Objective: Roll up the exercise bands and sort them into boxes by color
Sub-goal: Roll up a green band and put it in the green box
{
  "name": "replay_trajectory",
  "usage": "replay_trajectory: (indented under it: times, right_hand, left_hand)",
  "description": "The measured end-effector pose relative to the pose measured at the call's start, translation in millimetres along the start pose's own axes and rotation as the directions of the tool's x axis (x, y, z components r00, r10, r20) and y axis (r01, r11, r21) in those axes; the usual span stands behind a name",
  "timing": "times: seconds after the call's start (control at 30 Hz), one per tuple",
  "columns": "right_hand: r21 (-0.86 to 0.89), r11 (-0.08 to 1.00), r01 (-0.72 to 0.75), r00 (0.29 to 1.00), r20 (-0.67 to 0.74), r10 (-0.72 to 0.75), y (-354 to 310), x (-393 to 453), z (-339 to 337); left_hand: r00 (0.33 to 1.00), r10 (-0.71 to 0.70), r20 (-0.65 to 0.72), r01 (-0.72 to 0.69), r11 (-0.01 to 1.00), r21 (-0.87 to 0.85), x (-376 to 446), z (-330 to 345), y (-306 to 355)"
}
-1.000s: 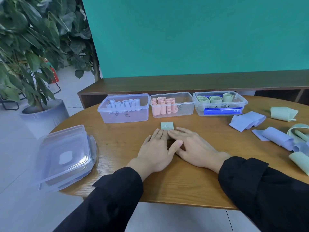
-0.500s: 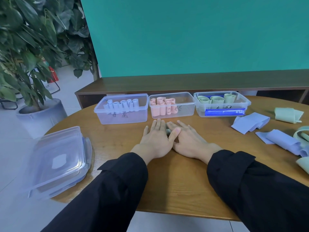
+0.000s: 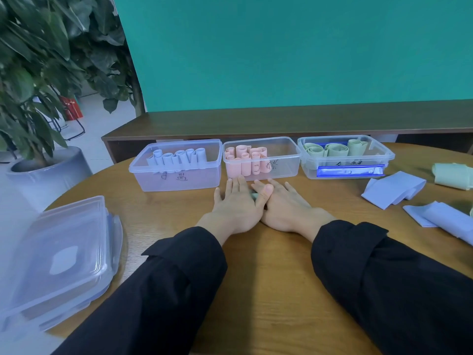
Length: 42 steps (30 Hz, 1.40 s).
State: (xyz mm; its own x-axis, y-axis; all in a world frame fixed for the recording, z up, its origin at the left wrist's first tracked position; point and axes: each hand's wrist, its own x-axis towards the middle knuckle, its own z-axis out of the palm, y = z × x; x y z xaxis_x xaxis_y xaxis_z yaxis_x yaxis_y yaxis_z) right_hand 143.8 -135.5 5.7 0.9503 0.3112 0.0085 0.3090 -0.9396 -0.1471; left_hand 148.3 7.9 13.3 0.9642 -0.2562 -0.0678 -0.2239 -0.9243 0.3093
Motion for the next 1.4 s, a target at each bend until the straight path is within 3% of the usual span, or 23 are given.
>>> replay_trajectory:
  times: [0.3,0.5,0.67,0.97,1.17,1.4]
  right_hand:
    - [0.04,0.998,0.044,0.997,-0.06,-0.041,1,-2,5]
    - [0.232,0.965,0.119,0.969,-0.238,-0.062,3,-18,2]
    - [0.252,0.952,0.175,0.935,-0.346,-0.081,9,-25,5]
    - [0.207,0.968,0.144,0.943,-0.325,-0.071,7,-28,6]
    - [0.22,0.965,0.143,0.951,-0.301,-0.072,10,-23,7]
    - [0.189,0.979,0.081,0.968,-0.25,-0.032,8,-19,6]
  left_hand:
    - [0.999,-0.029,0.034,0.028,0.999,0.031,6,-2,0]
    - [0.995,-0.007,0.103,0.01,0.999,-0.03,-4,-6,0]
    - [0.994,-0.004,0.113,0.009,0.999,-0.04,-8,-6,-1]
    - [0.984,0.18,-0.011,-0.18,0.984,-0.008,-18,-5,-17]
    - [0.887,0.424,-0.183,-0.401,0.904,0.149,-35,1,-31]
    - [0.914,0.379,-0.142,-0.37,0.925,0.085,-36,10,-31]
